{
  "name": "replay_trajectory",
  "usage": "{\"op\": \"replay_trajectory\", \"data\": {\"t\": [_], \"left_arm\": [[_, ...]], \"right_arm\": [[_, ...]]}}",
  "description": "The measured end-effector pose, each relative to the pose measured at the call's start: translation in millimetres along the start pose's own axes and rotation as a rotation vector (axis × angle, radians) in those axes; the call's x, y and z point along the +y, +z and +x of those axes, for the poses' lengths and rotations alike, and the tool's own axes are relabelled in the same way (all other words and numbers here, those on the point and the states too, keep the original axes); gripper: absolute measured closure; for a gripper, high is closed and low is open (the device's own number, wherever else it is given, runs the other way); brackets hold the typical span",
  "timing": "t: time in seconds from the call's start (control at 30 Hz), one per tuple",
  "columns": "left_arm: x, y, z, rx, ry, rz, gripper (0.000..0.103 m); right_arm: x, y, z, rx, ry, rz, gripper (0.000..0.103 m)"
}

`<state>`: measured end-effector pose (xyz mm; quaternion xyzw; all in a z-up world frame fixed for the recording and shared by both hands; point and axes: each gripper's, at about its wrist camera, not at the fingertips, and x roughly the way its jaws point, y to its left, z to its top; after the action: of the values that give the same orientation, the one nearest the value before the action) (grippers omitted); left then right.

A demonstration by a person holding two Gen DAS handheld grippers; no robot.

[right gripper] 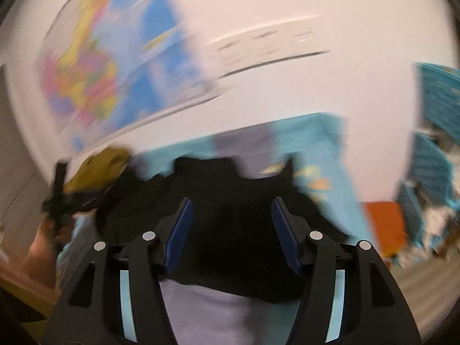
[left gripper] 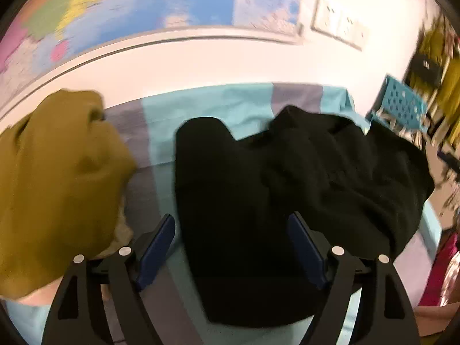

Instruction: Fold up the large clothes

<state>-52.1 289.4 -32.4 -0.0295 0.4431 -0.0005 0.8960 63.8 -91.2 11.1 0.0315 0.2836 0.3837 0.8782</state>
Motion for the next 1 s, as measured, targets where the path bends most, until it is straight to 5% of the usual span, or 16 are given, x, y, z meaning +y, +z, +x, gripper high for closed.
{"op": "replay_trajectory", "data": {"t": [0.1, 0.27, 0.4, 0.53, 0.7, 0.77, 0.9, 1.0], "left_arm": [[-12.9, 9.3, 20.7, 0.037, 0.009, 0.043, 0.026], [-14.7, 17.2, 48.3, 0.101, 0.035, 0.035, 0.046], [-4.7, 21.9, 49.1, 0.096, 0.011, -0.002, 0.063], [6.3, 27.0, 40.3, 0.077, -0.053, -0.045, 0.081], [13.7, 42.4, 16.9, -0.033, -0.128, -0.095, 0.084], [13.9, 46.5, 18.3, -0.051, -0.119, -0.107, 0.083], [11.4, 45.4, 60.6, 0.066, -0.009, -0.089, 0.071], [8.4, 42.0, 68.1, 0.073, 0.002, -0.069, 0.064]], "right_arm": [[27.4, 6.4, 65.5, 0.129, 0.000, -0.083, 0.036], [37.4, 5.7, 151.3, 0.291, -0.070, -0.132, 0.036], [37.7, 7.4, 158.4, 0.277, -0.067, -0.160, 0.091], [36.6, 23.0, 132.5, 0.178, -0.011, -0.132, 0.098], [25.4, 63.4, 97.3, -0.045, 0.042, -0.047, 0.099], [23.1, 66.2, 114.3, -0.004, 0.012, -0.045, 0.099], [10.6, 43.1, 170.0, 0.185, -0.095, -0.052, 0.098], [6.7, 32.7, 168.6, 0.188, -0.100, -0.048, 0.096]]}}
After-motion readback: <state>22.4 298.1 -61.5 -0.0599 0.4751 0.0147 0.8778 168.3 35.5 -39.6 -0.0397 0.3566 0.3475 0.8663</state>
